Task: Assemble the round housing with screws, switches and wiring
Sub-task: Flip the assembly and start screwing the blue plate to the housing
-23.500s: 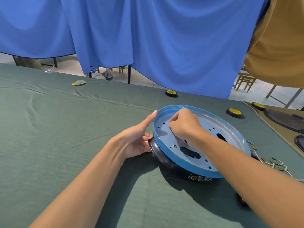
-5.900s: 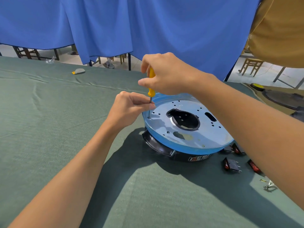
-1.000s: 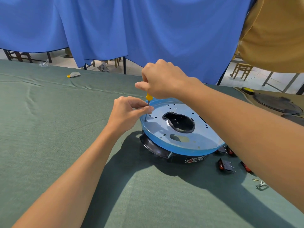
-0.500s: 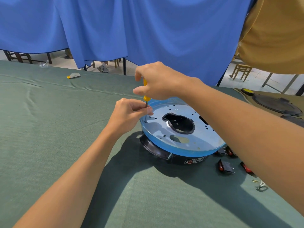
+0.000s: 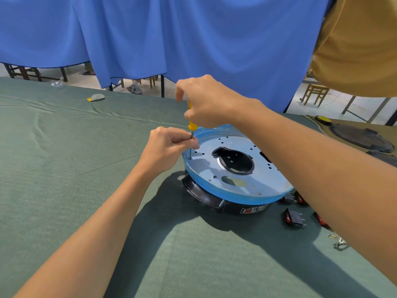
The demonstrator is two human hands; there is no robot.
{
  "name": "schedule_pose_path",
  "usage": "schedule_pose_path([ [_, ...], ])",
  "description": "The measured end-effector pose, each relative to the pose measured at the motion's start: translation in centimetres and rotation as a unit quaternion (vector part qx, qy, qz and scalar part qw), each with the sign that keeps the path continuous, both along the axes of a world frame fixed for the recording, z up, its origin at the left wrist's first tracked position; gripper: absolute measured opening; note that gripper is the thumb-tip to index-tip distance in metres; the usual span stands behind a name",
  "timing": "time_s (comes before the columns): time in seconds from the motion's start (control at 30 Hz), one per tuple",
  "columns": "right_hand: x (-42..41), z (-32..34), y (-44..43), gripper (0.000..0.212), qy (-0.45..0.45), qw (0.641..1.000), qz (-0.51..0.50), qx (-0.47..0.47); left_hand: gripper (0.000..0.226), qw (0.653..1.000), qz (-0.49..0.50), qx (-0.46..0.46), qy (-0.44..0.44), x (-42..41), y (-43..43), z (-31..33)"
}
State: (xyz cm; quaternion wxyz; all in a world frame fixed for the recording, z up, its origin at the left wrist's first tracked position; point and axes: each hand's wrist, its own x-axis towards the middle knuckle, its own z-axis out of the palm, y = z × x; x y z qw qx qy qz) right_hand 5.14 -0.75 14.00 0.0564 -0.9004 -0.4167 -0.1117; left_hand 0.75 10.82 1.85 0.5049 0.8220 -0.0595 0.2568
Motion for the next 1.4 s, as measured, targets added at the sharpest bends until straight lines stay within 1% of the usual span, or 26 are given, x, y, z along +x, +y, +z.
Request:
schedule_pose_path([
  [0.07,0.0,0.0,0.0,0.019,-0.018,1.0,-0.006,0.004,0.01,1.0,-0.004,0.025,0.005,0.0,0.0,-0.1],
  [0.13,-0.1,-0.3,0.1,0.012,-0.057,0.998,-0.025,0.0,0.006,1.0,0.004,0.013,-0.002,0.0,-0.1,-0.2],
  [0.23,-0.5,-0.8,0.1,0.02,-0.088,0.995,-0.053,-0.01,0.013,0.999,0.032,-0.017,-0.009,0.0,-0.2,-0.2],
  [0.3,-0.4,-0.7,0.0,0.027,-0.057,0.997,-0.055,-0.02,0.008,1.0,0.014,-0.027,-0.002,0.0,-0.1,-0.2],
  [0.37,-0.3,-0.3,0.0,0.027,0.002,0.999,-0.024,-0.037,0.015,0.999,-0.004,-0.042,0.002,-0.1,0.1,0.0],
  [0.43,0.0,0.2,-0.1,0.027,0.029,0.999,0.002,-0.04,0.018,0.999,-0.019,-0.034,0.005,0.0,0.2,0.0],
  [0.5,0.1,0.2,-0.1,0.019,0.015,1.0,-0.001,-0.023,0.015,0.999,-0.03,-0.01,0.009,0.0,0.1,-0.1],
  [0.53,0.2,0.0,-0.1,0.011,-0.001,1.0,-0.009,-0.012,0.014,1.0,-0.028,-0.006,0.006,0.0,0.0,-0.2],
  [0.57,0.1,-0.3,-0.1,0.009,-0.018,1.0,-0.022,-0.004,0.013,1.0,-0.021,-0.01,0.001,0.0,-0.1,-0.2],
  [0.67,-0.2,-1.1,0.0,0.022,-0.066,0.996,-0.056,-0.007,0.016,0.999,0.014,-0.026,-0.02,0.0,-0.2,-0.3],
  [0.7,-0.2,-1.0,0.0,0.025,-0.064,0.996,-0.061,-0.013,0.017,0.999,0.016,-0.026,-0.022,0.0,-0.2,-0.3],
  [0.77,-0.1,-0.6,0.1,0.03,-0.027,0.998,-0.047,-0.028,0.015,0.999,0.006,-0.029,-0.018,0.0,0.0,-0.2],
  [0.83,0.0,-0.1,0.2,0.025,0.001,0.999,-0.009,-0.044,0.01,1.0,-0.001,-0.021,-0.016,0.1,0.2,-0.3],
  [0.9,0.0,0.2,0.0,0.024,0.009,0.999,0.01,-0.032,0.007,1.0,-0.012,-0.004,-0.007,0.2,0.3,-0.3],
  [1.0,0.1,-0.2,-0.1,0.008,-0.023,1.0,-0.008,-0.003,0.011,1.0,-0.023,0.017,-0.01,0.1,0.0,-0.4],
  [1.13,-0.1,-1.0,0.0,0.023,-0.055,0.997,-0.046,-0.007,0.008,0.999,0.024,-0.006,-0.043,0.1,-0.3,-0.5],
  [1.2,-0.1,-0.7,0.0,0.029,-0.035,0.998,-0.055,-0.027,0.006,0.999,0.019,-0.013,-0.036,0.2,-0.2,-0.4],
  [1.23,0.0,-0.4,0.0,0.03,-0.016,0.998,-0.043,-0.038,0.003,0.999,0.013,-0.016,-0.028,0.2,-0.1,-0.3],
  [1.33,0.3,0.2,0.1,0.018,0.009,0.999,0.011,-0.044,0.005,1.0,-0.011,0.005,-0.013,0.2,0.3,-0.2],
  [1.4,0.4,0.0,0.2,0.009,-0.009,1.0,0.009,-0.028,0.007,1.0,-0.024,0.017,-0.008,0.2,0.2,-0.2],
])
